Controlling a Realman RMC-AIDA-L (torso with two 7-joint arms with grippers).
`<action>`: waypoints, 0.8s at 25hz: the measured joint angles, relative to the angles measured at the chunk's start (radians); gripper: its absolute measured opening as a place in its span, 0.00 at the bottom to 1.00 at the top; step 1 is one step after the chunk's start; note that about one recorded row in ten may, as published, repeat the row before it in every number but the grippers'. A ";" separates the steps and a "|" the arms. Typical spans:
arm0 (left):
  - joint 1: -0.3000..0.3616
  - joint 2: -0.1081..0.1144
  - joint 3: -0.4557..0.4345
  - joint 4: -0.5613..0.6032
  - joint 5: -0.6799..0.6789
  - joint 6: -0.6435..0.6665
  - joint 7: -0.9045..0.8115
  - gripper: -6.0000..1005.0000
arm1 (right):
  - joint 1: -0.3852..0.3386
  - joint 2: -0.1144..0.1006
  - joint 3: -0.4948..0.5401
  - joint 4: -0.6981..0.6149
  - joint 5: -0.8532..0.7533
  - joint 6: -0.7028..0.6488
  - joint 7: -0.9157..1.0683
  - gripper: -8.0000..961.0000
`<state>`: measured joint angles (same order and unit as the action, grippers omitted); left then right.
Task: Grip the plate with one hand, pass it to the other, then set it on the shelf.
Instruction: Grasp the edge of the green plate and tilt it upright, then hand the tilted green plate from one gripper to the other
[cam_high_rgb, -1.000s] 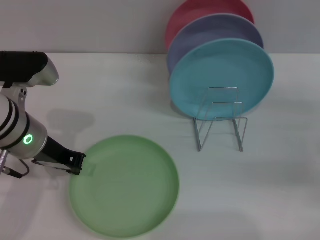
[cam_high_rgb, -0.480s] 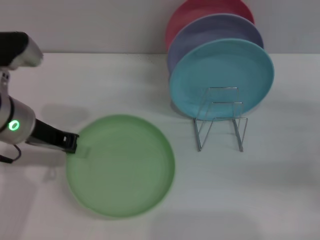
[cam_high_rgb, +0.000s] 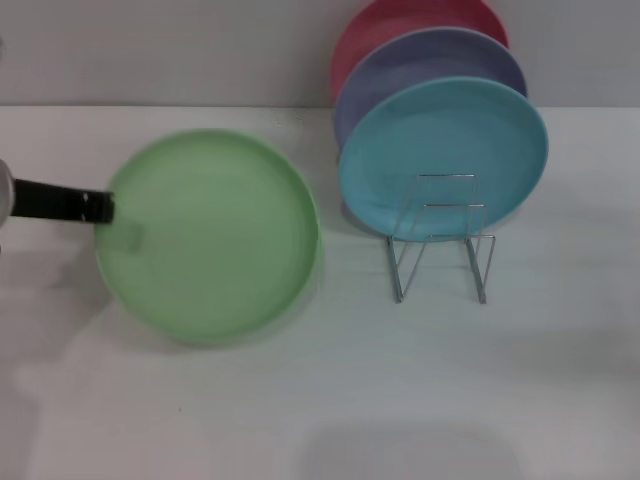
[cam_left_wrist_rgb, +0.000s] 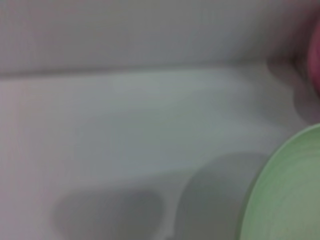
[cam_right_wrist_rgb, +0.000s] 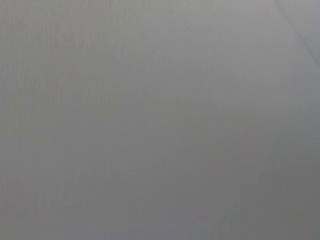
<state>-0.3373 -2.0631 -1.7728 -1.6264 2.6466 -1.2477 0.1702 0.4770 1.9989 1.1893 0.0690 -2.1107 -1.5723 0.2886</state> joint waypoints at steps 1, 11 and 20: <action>0.014 -0.001 0.002 0.000 -0.007 0.030 0.008 0.04 | 0.000 0.001 -0.001 0.000 -0.001 0.000 -0.002 0.69; 0.196 0.000 0.102 0.076 -0.126 0.512 0.122 0.04 | -0.003 0.005 -0.004 -0.005 -0.004 0.000 -0.005 0.69; 0.318 0.000 0.202 0.143 -0.461 0.812 0.441 0.04 | -0.003 0.003 -0.005 -0.014 -0.005 0.001 -0.006 0.69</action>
<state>-0.0198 -2.0635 -1.5704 -1.4838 2.1852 -0.4355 0.6113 0.4740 2.0018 1.1842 0.0554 -2.1155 -1.5711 0.2827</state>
